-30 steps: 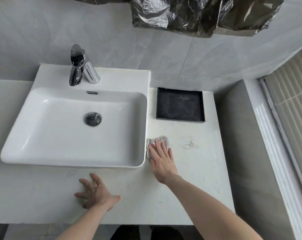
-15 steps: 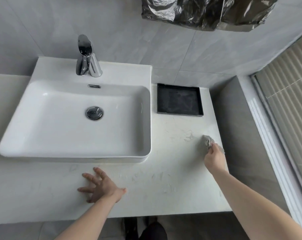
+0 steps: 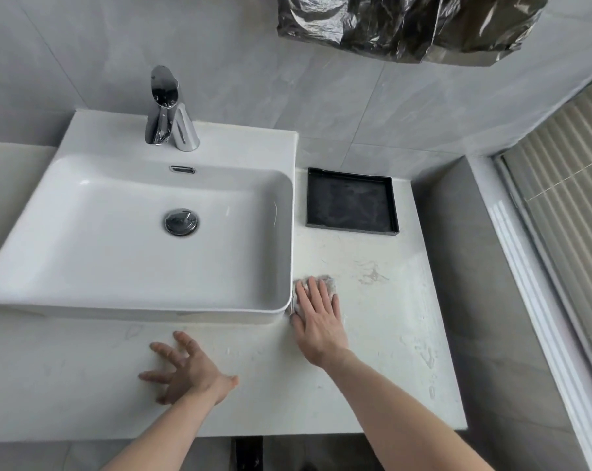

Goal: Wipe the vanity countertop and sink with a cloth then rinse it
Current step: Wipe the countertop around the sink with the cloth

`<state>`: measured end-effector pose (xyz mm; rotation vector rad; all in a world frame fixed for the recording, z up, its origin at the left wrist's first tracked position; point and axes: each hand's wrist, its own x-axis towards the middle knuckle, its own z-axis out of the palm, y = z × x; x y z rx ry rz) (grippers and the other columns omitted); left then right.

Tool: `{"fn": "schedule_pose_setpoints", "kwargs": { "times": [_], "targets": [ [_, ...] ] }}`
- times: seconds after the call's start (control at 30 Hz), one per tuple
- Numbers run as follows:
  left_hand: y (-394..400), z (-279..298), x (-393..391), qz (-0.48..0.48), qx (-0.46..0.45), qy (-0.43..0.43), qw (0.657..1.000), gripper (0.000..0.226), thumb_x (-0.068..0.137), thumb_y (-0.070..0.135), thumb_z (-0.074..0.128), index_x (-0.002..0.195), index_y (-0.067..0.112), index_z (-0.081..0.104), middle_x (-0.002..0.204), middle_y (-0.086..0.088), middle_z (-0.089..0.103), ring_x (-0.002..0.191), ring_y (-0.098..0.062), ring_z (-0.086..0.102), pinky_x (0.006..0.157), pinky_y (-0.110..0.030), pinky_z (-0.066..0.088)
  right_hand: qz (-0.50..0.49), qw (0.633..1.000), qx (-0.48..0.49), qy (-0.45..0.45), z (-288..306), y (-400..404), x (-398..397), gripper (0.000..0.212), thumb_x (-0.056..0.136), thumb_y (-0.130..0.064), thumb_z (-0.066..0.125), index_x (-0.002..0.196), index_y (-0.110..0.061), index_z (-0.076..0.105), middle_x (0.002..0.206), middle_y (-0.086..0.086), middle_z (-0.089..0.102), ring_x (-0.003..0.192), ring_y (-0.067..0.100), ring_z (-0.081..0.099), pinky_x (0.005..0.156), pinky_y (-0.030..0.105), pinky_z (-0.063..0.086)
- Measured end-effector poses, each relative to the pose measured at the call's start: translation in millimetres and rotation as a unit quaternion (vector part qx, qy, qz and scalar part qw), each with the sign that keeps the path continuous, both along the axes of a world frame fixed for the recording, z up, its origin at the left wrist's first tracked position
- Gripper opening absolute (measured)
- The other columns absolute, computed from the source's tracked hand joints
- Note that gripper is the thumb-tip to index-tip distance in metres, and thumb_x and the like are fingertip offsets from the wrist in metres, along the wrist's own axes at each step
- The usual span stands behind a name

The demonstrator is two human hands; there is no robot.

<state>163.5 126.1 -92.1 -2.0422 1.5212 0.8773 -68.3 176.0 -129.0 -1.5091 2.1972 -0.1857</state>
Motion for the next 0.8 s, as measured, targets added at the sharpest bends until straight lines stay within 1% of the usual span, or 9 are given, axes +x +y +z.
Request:
{"fn": "schedule_pose_setpoints", "kwargs": {
  "times": [0.07, 0.2, 0.33, 0.4, 0.47, 0.53, 0.6, 0.67, 0.8],
  "targets": [
    [0, -2, 1, -0.006, -0.006, -0.006, 1.000, 0.154, 0.057, 0.064, 0.087, 0.155, 0.023, -0.025, 0.159, -0.014, -0.038, 0.146, -0.060, -0.009, 0.104, -0.066, 0.041, -0.012, 1.000, -0.016, 0.011, -6, 14, -20, 0.065, 0.106, -0.038, 0.029, 0.165, -0.034, 0.002, 0.171, -0.011, -0.014, 0.156, 0.013, -0.021, 0.128, 0.047, -0.008],
    [3, -4, 4, -0.005, -0.026, -0.012, 1.000, 0.155, 0.053, 0.068, 0.086, 0.155, 0.027, -0.022, 0.161, -0.009, -0.034, 0.147, -0.058, -0.005, 0.102, -0.062, 0.045, -0.126, 0.991, -0.029, 0.027, -18, 55, -88, 0.061, 0.107, -0.034, 0.032, 0.164, -0.034, 0.011, 0.172, -0.009, -0.003, 0.159, 0.014, -0.012, 0.129, 0.044, -0.005],
    [7, -2, 7, -0.004, -0.046, -0.011, 0.999, 0.153, 0.053, 0.070, 0.086, 0.157, 0.029, -0.019, 0.163, -0.007, -0.028, 0.147, -0.057, -0.002, 0.103, -0.059, 0.046, -0.216, 0.975, -0.020, 0.049, -13, 111, -161, 0.056, 0.107, -0.019, 0.034, 0.162, -0.021, 0.025, 0.171, 0.002, 0.019, 0.159, 0.021, 0.010, 0.126, 0.051, 0.020],
    [9, 0, 7, -0.007, -0.054, -0.012, 0.998, 0.151, 0.055, 0.070, 0.085, 0.157, 0.028, -0.018, 0.164, -0.007, -0.025, 0.148, -0.057, -0.001, 0.104, -0.058, 0.044, -0.267, 0.963, -0.017, 0.039, -2, 126, -177, 0.055, 0.107, -0.020, 0.032, 0.162, -0.024, 0.027, 0.171, -0.004, 0.020, 0.157, 0.021, 0.019, 0.119, 0.050, 0.035],
    [12, 1, 8, -0.008, -0.061, -0.013, 0.998, 0.149, 0.056, 0.072, 0.083, 0.157, 0.030, -0.017, 0.165, -0.007, -0.023, 0.148, -0.056, 0.001, 0.106, -0.056, 0.042, -0.293, 0.956, -0.012, 0.028, 4, 123, -176, 0.053, 0.108, -0.023, 0.031, 0.162, -0.025, 0.028, 0.171, -0.006, 0.020, 0.155, 0.023, 0.025, 0.113, 0.049, 0.041],
    [15, 0, 10, -0.005, -0.073, -0.007, 0.997, 0.147, 0.054, 0.074, 0.082, 0.158, 0.032, -0.014, 0.165, -0.005, -0.021, 0.148, -0.056, 0.002, 0.111, -0.058, 0.036, -0.270, 0.962, -0.027, 0.014, 3, 111, -162, 0.052, 0.109, -0.022, 0.031, 0.161, -0.020, 0.031, 0.170, 0.000, 0.023, 0.155, 0.026, 0.023, 0.116, 0.050, 0.037],
    [20, -4, 16, -0.007, -0.094, 0.006, 0.996, 0.145, 0.053, 0.079, 0.078, 0.159, 0.034, -0.010, 0.166, -0.004, -0.020, 0.148, -0.056, 0.001, 0.120, -0.061, 0.017, -0.199, 0.979, -0.047, 0.009, -2, 95, -136, 0.051, 0.109, -0.021, 0.034, 0.159, -0.018, 0.033, 0.169, 0.005, 0.026, 0.157, 0.026, 0.018, 0.123, 0.050, 0.025],
    [30, -10, 25, -0.010, -0.122, 0.021, 0.992, 0.139, 0.053, 0.086, 0.069, 0.158, 0.040, -0.010, 0.167, 0.001, -0.020, 0.149, -0.052, -0.006, 0.123, -0.058, 0.005, -0.118, 0.992, -0.042, 0.005, -4, 76, -99, 0.051, 0.109, -0.027, 0.035, 0.160, -0.024, 0.033, 0.170, 0.001, 0.023, 0.159, 0.024, 0.010, 0.127, 0.049, 0.011],
    [46, -27, 35, 0.001, -0.158, 0.055, 0.986, 0.129, 0.056, 0.089, 0.061, 0.154, 0.051, -0.013, 0.164, 0.011, -0.030, 0.149, -0.036, -0.029, 0.122, -0.053, -0.012, 0.016, 0.999, -0.049, -0.001, 6, 34, -35, 0.052, 0.106, -0.043, 0.034, 0.156, -0.031, 0.040, 0.169, -0.008, 0.021, 0.158, 0.031, 0.003, 0.125, 0.055, 0.000]
  ]
}}
